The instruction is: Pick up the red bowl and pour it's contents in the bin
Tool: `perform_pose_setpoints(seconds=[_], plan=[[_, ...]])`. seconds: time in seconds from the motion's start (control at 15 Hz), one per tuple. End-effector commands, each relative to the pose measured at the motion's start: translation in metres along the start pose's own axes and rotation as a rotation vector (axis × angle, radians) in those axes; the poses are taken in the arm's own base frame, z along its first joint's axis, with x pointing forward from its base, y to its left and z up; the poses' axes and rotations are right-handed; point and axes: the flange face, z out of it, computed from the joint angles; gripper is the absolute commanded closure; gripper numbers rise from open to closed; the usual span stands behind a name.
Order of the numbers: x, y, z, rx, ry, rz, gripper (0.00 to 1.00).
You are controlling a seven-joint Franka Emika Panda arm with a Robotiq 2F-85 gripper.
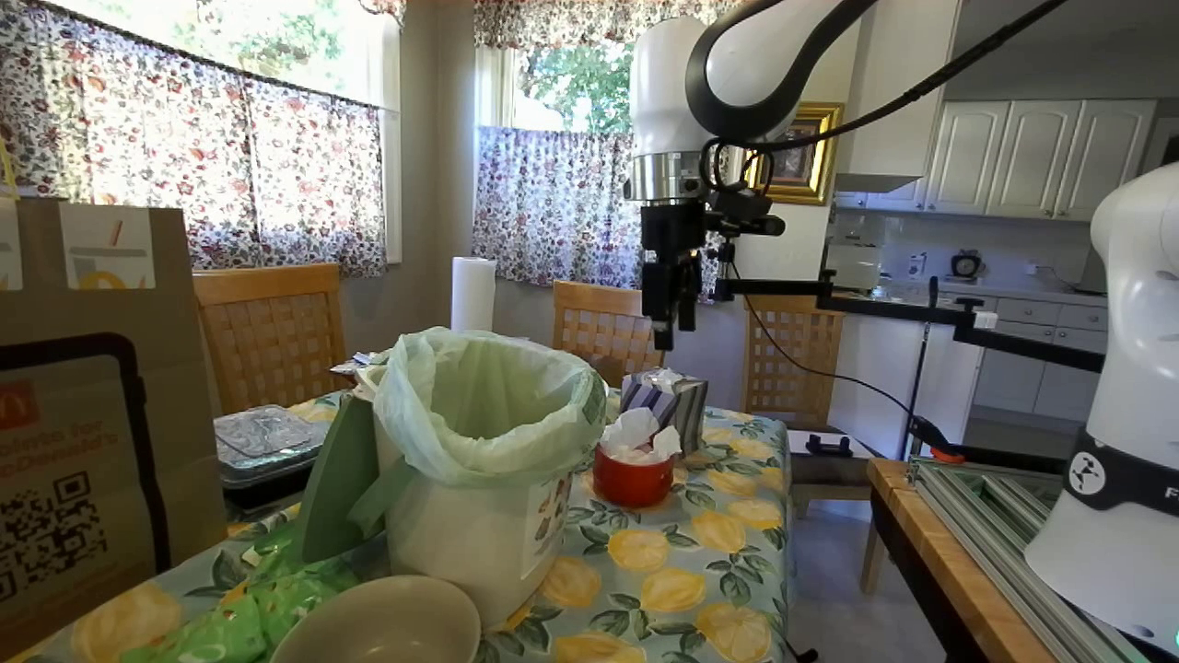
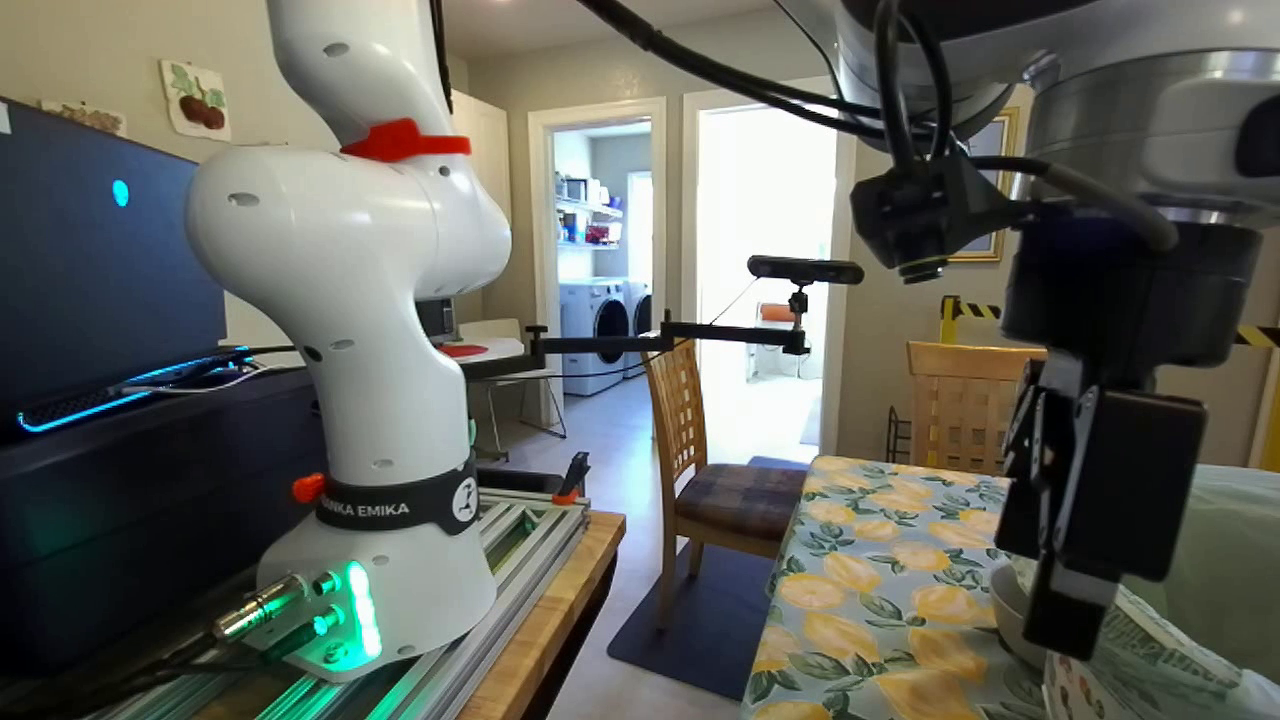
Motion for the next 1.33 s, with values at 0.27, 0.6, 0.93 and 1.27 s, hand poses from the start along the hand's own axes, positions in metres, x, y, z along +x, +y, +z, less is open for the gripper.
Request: perform_pose_setpoints(seconds=[0.27,0.6,0.93,1.27], plan=[[0.0002,0.0001,-0.0004,0.000,-0.001,0.000,0.00],[0.0002,0.0001,-0.0004,0.000,-0.001,0.000,0.00],[0.0002,0.0001,-0.0004,0.000,-0.001,0.000,0.00],[-0.0007,-0.0005,-0.0008,0.002,0.010,-0.023,0.00]])
